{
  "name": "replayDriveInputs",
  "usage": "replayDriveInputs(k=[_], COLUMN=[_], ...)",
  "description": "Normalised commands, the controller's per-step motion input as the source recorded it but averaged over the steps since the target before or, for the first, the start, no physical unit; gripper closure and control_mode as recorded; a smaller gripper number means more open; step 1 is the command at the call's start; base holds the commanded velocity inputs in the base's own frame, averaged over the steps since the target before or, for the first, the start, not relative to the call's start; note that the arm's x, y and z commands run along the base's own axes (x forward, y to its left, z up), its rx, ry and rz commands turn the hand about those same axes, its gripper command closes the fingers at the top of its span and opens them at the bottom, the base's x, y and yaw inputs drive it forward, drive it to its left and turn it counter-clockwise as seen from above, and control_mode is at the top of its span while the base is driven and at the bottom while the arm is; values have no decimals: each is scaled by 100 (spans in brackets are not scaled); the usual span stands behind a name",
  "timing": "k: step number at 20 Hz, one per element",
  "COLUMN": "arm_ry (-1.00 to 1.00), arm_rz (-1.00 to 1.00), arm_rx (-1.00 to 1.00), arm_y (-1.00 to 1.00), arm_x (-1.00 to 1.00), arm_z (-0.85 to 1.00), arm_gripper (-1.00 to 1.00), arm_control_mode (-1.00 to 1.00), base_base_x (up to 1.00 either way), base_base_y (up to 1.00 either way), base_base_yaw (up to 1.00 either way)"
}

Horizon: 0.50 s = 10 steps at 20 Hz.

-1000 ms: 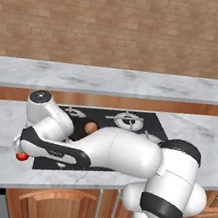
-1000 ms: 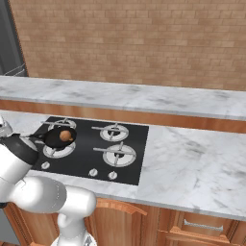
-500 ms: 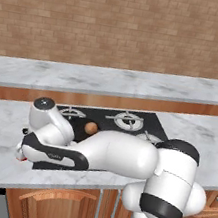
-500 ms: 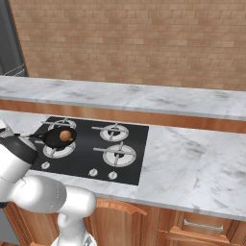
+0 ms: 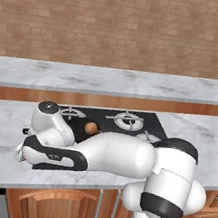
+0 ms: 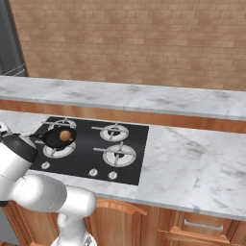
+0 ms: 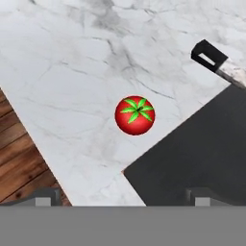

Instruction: Place the pan on the front left burner on the stove. Then place the tomato and the onion in the pan and turn on the front left burner.

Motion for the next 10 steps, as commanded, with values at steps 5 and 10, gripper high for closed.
replayDriveInputs(k=[5, 10], arm_ry=[0, 0], arm_rz=[-1, -10], arm_rx=[7, 4], arm_y=[7, 8], arm_x=[0, 0], arm_z=[-5, 0], arm_gripper=[-100, -100], arm_control_mode=[-100, -100], base_base_x=[0, 0], base_base_y=[0, 0], base_base_yaw=[0, 0])
